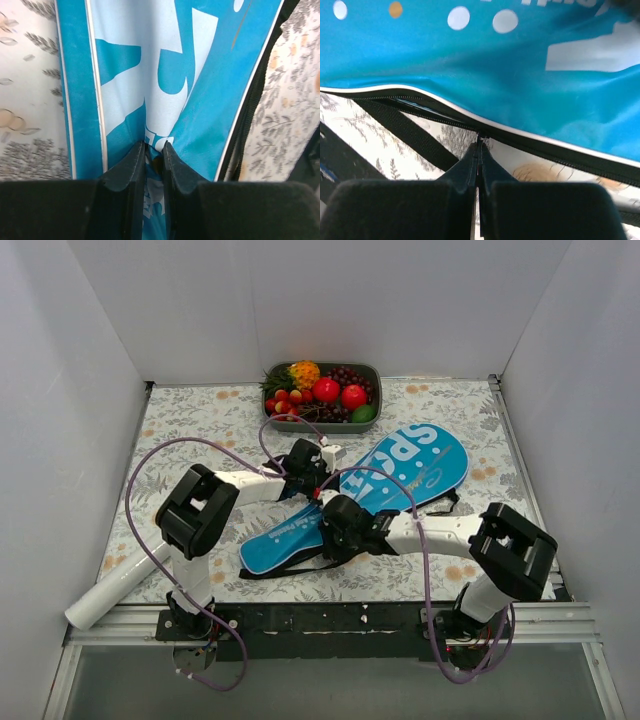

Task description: Pack up the badminton gear

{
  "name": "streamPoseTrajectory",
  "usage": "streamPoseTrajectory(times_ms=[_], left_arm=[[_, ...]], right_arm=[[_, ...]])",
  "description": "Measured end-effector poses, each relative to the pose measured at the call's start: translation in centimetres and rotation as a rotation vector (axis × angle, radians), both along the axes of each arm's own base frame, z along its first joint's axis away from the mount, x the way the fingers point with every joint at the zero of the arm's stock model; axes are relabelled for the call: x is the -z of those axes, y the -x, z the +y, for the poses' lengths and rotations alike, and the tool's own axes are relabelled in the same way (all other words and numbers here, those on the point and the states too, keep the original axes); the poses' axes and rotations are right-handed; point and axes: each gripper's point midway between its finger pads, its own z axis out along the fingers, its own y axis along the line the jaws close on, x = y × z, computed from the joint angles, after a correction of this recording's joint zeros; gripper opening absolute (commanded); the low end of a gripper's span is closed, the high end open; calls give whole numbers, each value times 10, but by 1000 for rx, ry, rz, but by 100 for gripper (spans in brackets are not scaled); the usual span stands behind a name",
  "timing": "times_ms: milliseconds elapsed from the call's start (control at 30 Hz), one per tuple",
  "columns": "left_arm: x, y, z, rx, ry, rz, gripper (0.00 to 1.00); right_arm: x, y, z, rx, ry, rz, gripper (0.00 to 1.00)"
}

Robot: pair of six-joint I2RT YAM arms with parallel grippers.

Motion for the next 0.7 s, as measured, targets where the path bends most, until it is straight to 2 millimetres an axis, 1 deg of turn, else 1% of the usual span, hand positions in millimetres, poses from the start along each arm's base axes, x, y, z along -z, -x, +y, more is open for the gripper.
streamPoseTrajectory(times_ms=[67,133,233,333,500,600,700], left_arm=[[-2,8,-4,-21,29,34,0],[-2,15,-8,-44,54,67,0],[-3,23,-16,-77,83,116,0],[-6,33,-28,-103,111,161,0],[-10,49,-48,-138,135,218,0],[-10,57,-59,-157,138,245,0],[-11,59,-69,-174,143,258,0]], right_arm=[[3,12,-1,-3,4,6,1],[5,25,-8,0,8,9,1],[1,42,-20,16,-4,1,1],[-6,59,-27,25,-18,-13,1],[-13,93,-29,11,-26,-26,1],[-12,113,-30,0,-13,-28,1],[-8,132,-33,-15,25,-36,1]])
